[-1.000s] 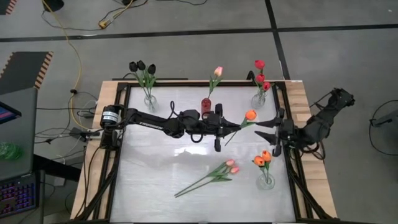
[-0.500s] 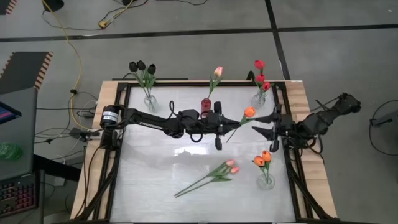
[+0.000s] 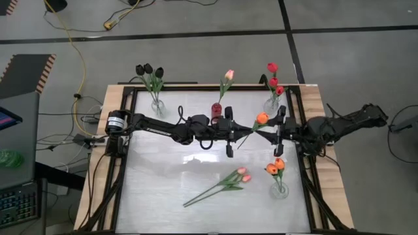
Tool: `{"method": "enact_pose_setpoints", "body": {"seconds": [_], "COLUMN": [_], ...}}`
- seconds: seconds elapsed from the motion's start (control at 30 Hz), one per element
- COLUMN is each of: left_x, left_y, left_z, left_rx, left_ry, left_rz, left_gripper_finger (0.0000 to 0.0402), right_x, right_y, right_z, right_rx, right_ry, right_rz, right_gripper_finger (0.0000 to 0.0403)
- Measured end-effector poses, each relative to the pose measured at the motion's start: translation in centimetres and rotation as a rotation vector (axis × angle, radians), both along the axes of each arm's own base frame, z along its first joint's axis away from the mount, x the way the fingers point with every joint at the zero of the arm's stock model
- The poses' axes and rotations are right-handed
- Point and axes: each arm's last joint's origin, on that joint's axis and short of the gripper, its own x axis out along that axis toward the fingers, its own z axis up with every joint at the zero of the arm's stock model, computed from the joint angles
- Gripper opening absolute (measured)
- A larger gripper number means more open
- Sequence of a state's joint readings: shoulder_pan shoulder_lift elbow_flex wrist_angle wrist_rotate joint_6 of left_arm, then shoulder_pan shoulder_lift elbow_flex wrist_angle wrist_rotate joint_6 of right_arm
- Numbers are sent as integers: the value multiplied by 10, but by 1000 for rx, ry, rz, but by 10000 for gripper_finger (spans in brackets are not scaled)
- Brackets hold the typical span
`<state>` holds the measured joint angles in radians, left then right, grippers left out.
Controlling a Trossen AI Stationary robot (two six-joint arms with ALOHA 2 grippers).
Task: Sort flowers into vase by color
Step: Put the orange flower into the bottom transparent vase
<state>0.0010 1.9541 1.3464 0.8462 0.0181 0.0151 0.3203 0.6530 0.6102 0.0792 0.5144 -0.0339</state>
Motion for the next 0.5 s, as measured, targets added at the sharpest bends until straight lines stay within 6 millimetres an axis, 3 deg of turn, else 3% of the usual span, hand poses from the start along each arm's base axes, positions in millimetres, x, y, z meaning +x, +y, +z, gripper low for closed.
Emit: {"method": "enact_pose_setpoints", "body": {"seconds": [0.27,0.5], "left_x": [0,0], "left_y": [0,0], "left_z": [0,0], "left_rx": [0,-1], "left_ry": [3,3], "left_rz": [0,4], "left_gripper_finger": [0,0], "right_x": [5,5], "right_y": [-3,-2], "right_z": [1,4], "right_rx": [10,17], "right_ry": [-23,-48], "right_rz": [31,40], "right_gripper_finger": [176,129]}}
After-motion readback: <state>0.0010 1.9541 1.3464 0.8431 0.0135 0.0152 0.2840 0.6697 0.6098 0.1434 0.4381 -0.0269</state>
